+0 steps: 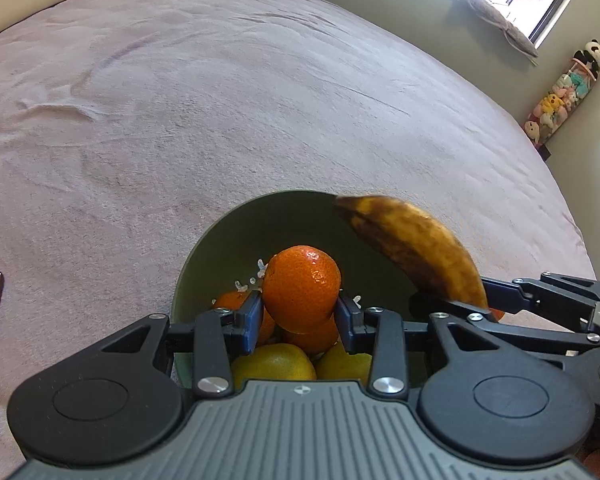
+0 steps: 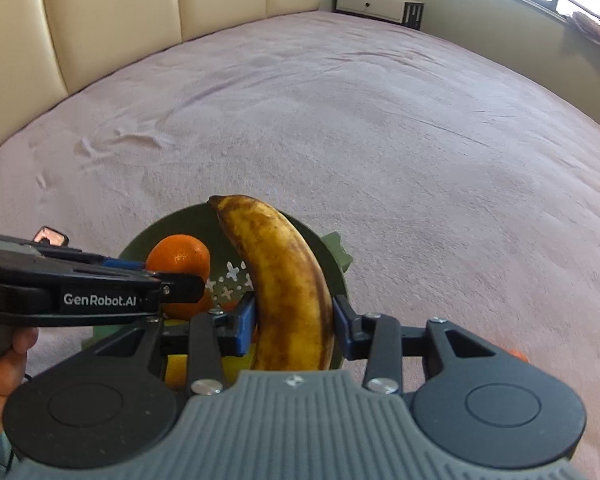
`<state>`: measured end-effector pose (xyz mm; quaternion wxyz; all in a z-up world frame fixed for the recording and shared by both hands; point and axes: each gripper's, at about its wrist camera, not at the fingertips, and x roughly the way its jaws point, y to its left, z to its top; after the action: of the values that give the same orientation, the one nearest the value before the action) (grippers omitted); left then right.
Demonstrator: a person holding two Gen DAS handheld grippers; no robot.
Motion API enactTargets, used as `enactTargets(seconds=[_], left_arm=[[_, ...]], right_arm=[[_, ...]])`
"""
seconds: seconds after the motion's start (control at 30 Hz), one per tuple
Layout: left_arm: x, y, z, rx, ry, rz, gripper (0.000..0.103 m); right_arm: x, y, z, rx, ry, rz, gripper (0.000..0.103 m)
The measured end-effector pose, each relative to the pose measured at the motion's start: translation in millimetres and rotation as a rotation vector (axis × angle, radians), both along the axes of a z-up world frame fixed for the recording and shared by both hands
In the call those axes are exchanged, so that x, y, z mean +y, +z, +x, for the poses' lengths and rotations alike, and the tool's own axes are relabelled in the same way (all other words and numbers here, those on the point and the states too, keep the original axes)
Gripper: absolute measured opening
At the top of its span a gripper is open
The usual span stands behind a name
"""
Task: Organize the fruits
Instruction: 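Lower the mandarin and banana into the colander and open both tools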
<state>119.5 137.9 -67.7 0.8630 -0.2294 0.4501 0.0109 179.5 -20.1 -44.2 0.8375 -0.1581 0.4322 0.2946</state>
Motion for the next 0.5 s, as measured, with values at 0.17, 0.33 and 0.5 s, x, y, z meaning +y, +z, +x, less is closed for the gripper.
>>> enactTargets(seconds=[0.17,0.33,0.5], left_arm=[[-3.7,-5.4,4.9,0.011,-0.007,0.046,0.043],[-5.2,-13.7,9.8,0.027,-0.006,0.061,0.043],[-4.2,-21.9,14.8,0.051,-0.001,0.055,0.043]], right_arm=[[10.6,-10.9,12.2,0.023,0.038,-0.056,0.038],[18.4,-21.2,22.4,0.037,0.05,-0.102,0.037],[21.4,-30.3,27.3,0.054,0.042,-0.125,0.037]])
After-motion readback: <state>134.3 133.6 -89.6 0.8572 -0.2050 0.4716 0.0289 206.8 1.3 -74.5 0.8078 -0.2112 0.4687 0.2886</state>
